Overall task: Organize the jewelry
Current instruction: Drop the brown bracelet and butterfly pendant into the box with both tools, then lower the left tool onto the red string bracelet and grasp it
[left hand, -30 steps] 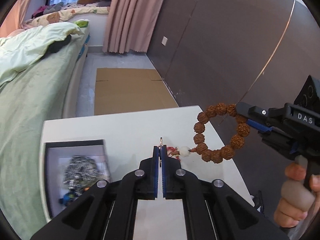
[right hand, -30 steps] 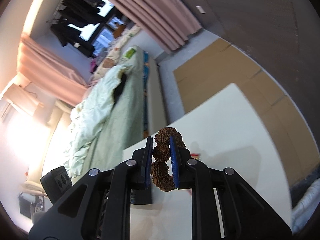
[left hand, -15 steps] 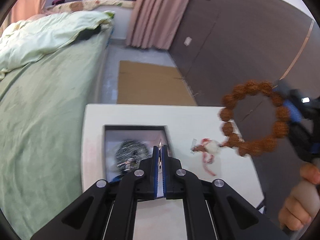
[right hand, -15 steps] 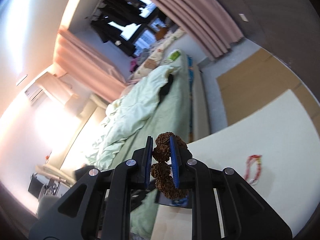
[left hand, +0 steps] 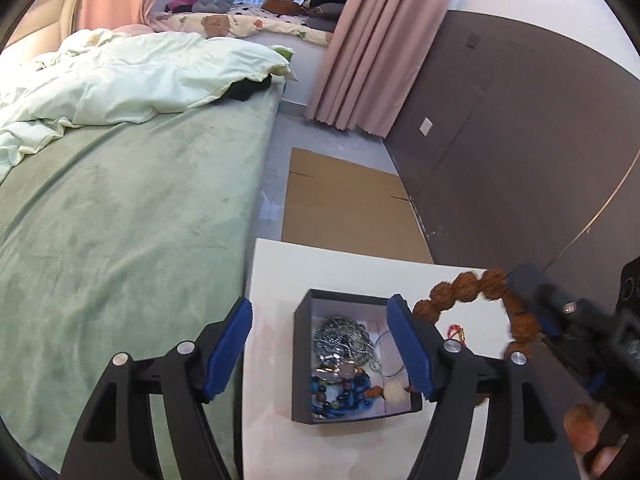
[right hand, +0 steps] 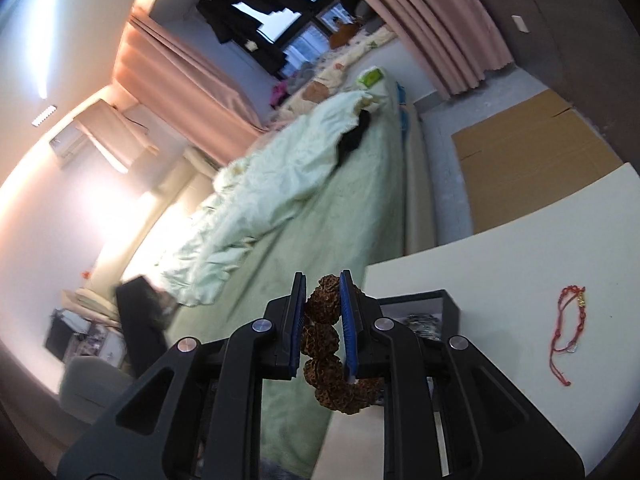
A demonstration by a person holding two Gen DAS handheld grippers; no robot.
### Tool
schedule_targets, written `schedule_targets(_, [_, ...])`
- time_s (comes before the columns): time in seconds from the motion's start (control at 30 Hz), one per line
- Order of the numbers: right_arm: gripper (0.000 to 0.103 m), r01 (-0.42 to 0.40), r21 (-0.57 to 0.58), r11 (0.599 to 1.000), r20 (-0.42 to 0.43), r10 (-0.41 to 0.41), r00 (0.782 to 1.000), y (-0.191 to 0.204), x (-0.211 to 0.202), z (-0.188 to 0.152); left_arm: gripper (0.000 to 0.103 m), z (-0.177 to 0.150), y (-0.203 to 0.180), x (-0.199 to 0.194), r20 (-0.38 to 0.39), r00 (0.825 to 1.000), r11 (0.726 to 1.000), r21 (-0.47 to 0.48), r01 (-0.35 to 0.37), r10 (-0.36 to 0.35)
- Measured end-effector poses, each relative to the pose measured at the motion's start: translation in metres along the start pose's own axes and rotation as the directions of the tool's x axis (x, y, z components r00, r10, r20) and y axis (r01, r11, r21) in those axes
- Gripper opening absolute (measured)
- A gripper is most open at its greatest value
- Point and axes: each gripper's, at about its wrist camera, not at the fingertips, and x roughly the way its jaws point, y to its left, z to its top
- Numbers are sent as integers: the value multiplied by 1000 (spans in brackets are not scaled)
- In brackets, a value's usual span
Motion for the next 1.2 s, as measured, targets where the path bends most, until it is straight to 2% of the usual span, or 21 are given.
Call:
schedule_targets(0.07, [22,30,-12,999,-6,-30,1000,1,5,-3,69,1,3,-1,0,1000,1000,-11,-3,3])
schedule_targets(0.1, [30,18,-19,1000,-20,-19,1000,2,8,-4,70,2,5,-2,2,1000,1000,-17,-5,5])
schedule_targets(0.17, [89,11,-44,999,-55,-14,998,7,14,-6,74,3,8,-3,9,1000,1000,-30,-7,7])
schedule_targets(0.2, [93,9,-64,998,-45,-12,999,10,14,-8,75,4,10,-5,15,1000,999,-37,-8,9])
schedule_targets(0.27, [93,9,-93,996,-44,-14,999,13,14,-10,75,6,13,-8,21,1000,999,-49,-11,12])
schedule_targets(0.33, [93,14,-76,997,-45,-18,999,7,13,-9,76,7,17,-8,23,1000,998,-59,-10,11])
schedule_targets(0.5, [93,116,9,993,-29,-115,993,-26,-5,-4,85,5,15,-7,25,1000,999,-47,-16,17])
schedule_targets(0.6, [93,231,24,973,-48,-229,972,-45,-18,-4,86,2,6,-4,16,1000,999,-34,-3,4])
schedule_targets(0.67, [93,310,25,951,-67,-307,949,-58,-27,-5,86,-1,-2,0,6,1000,1000,-24,11,-11])
schedule_targets(0.73, [93,349,28,937,-84,-345,935,-67,-33,-5,86,-5,-17,4,-5,1000,1000,4,25,-25])
schedule_targets(1.03, [92,413,56,909,-107,-406,908,-102,-56,-8,84,-28,-83,26,-49,996,988,133,75,-69])
schedule_targets(1.13, [81,419,72,905,-115,-410,905,-110,-63,-6,78,-37,-105,37,-77,994,981,168,96,-84])
schedule_targets(1.2, [77,432,102,896,-123,-419,900,-121,-67,-5,74,-43,-117,44,-92,991,976,185,113,-97])
